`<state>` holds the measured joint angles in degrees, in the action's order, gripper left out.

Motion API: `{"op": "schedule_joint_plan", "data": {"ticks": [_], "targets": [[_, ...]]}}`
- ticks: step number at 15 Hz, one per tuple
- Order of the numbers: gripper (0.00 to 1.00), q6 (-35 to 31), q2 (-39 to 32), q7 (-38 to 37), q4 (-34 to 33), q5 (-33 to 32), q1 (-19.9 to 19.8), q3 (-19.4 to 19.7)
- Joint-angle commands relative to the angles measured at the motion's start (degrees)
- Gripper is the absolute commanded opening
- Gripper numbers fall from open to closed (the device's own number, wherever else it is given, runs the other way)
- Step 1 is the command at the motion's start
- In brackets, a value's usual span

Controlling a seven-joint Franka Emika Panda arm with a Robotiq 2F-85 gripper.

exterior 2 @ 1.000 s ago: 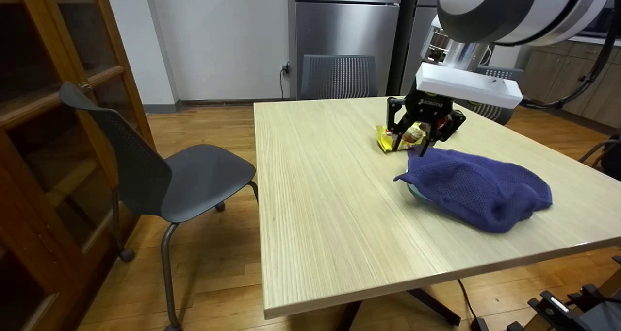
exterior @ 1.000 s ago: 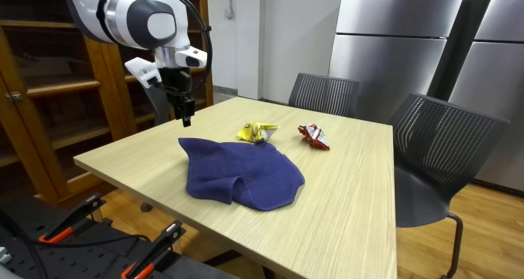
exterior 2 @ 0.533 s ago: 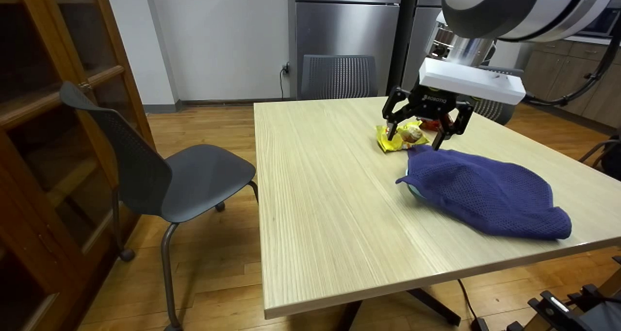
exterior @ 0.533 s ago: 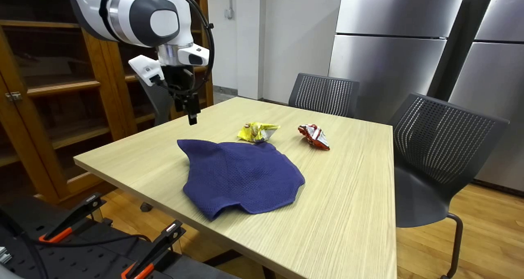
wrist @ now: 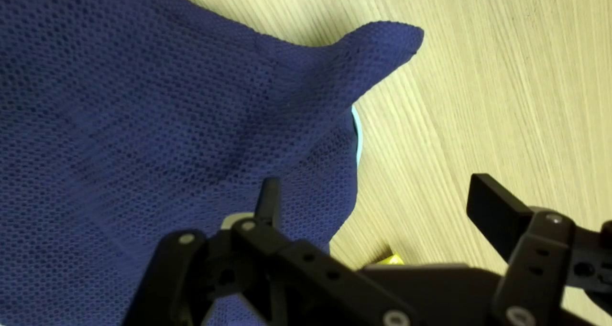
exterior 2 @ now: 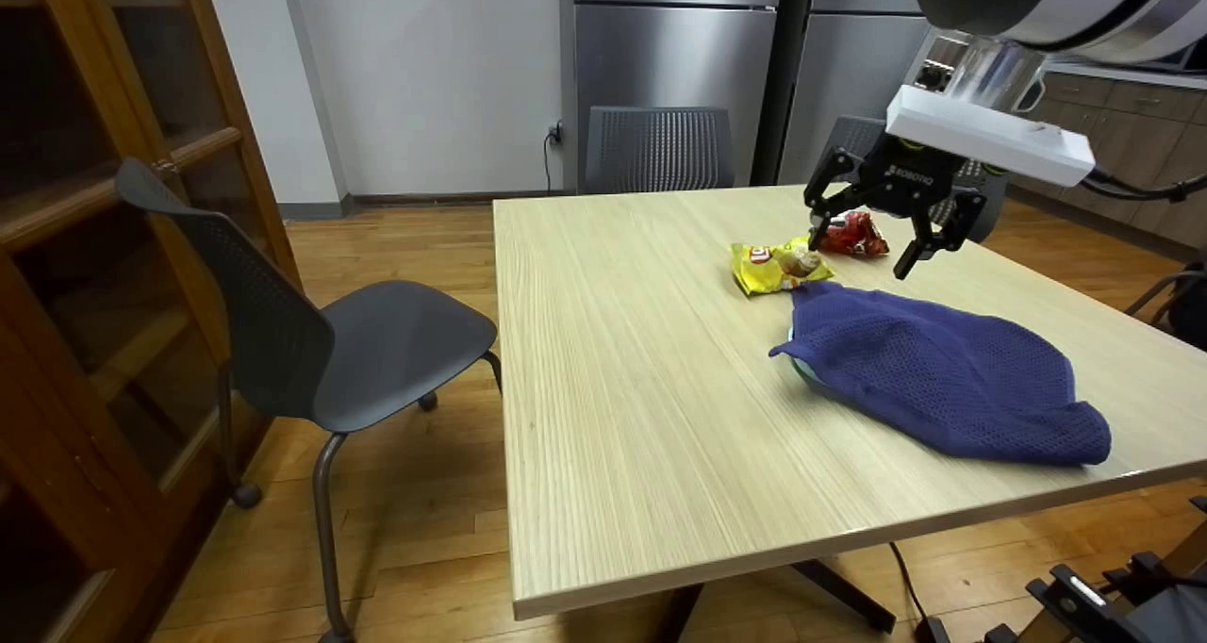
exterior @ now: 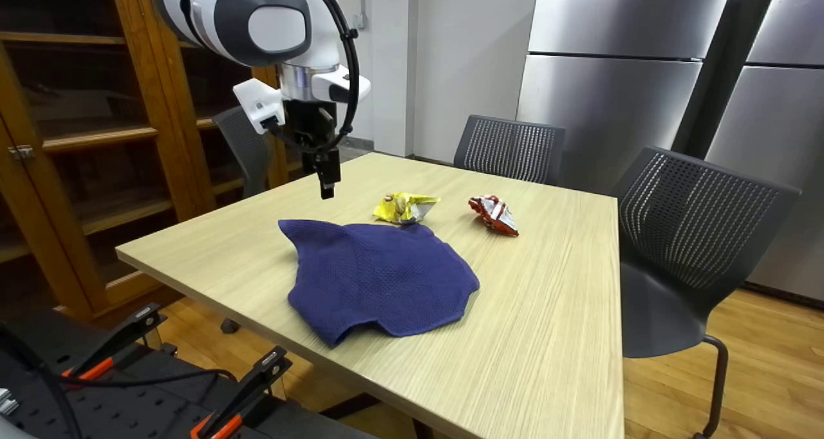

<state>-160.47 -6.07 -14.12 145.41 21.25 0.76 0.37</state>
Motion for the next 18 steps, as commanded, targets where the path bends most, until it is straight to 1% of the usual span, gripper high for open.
{"op": "schedule_joint_plan", "data": {"ticks": [1,3,4,7,11,14,17,18], "targets": [[1.00,4.7,4.6,8.1,2.6,3.2,-3.6,0.6],[1.00,7.2,5.5,10.8,3.2,0.7,-5.2,2.8],[1.00,8.4,5.8,11.7,3.6,-1.8,-6.2,4.2],[1.00,10.3,4.3,12.5,2.0,-11.8,-8.7,8.3],[1.00,13.1,3.0,16.9,-0.5,-22.8,-12.1,12.7],[1.00,15.5,2.1,22.7,-3.1,-26.7,-14.3,14.7],[1.00,17.5,0.8,29.3,-6.4,-27.5,-16.3,16.2],[1.00,14.5,2.2,25.3,-3.1,-26.4,-15.3,15.5]]}}
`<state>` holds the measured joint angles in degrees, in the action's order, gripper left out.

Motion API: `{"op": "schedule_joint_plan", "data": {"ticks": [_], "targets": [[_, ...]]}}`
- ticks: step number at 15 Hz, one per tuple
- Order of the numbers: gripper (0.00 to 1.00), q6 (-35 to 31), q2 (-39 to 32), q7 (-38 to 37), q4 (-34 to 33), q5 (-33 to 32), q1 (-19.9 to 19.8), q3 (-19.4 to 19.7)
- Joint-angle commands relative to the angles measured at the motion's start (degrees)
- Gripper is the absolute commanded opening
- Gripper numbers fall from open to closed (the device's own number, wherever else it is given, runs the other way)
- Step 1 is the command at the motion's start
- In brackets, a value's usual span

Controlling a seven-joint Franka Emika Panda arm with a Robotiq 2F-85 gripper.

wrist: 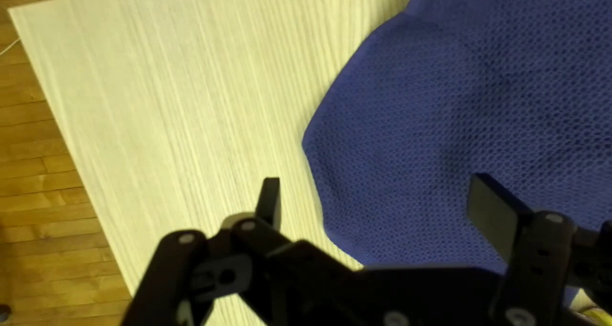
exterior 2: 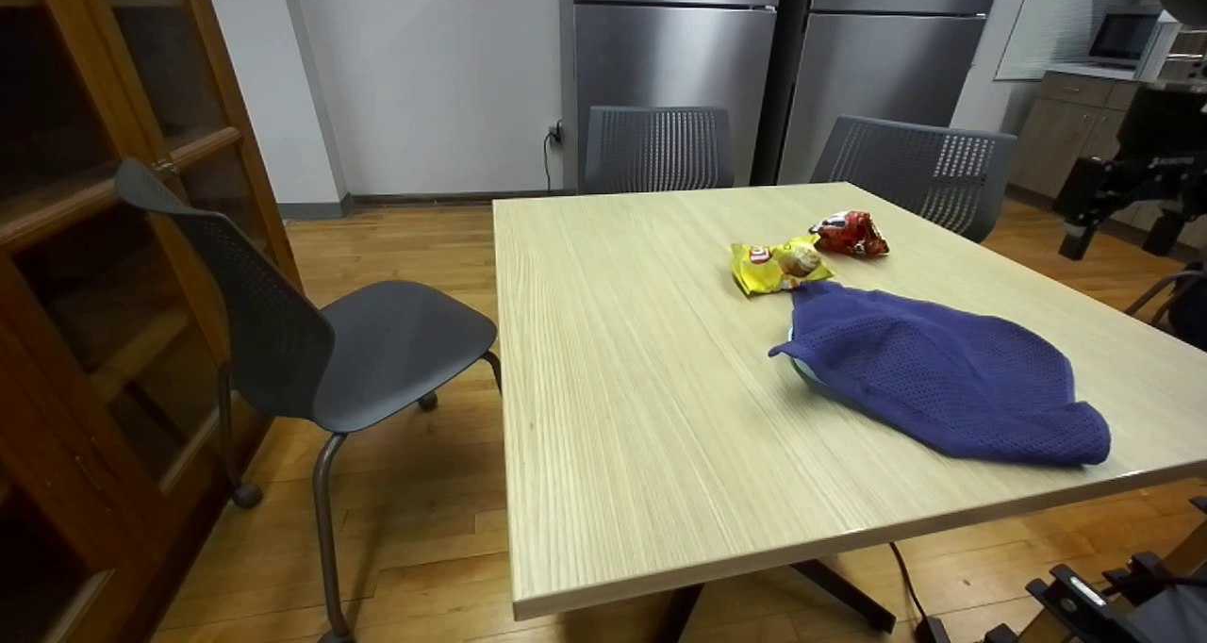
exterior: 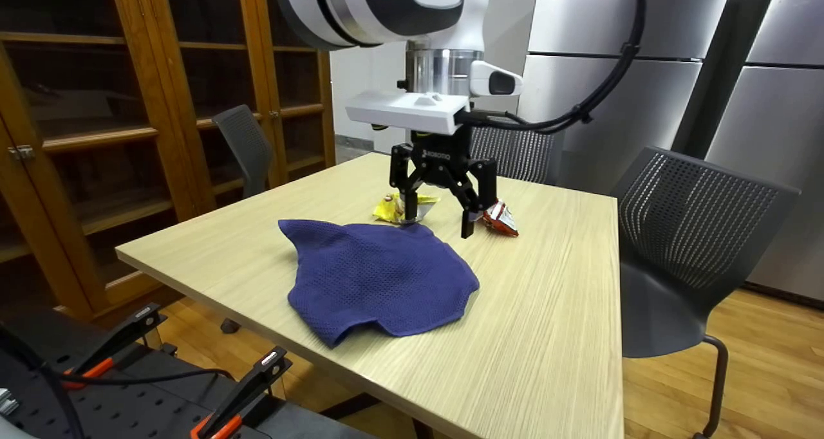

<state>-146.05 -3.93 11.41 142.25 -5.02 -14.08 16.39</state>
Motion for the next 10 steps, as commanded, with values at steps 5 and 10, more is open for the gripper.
{"op": "schedule_joint_plan", "data": {"ticks": [5,10], "targets": [[1.00,1.1,-1.0,2.9,-2.0,-0.2,-1.6,0.1],[1.00,1.1,-1.2,2.9,-2.0,-0.2,-1.6,0.1]]}}
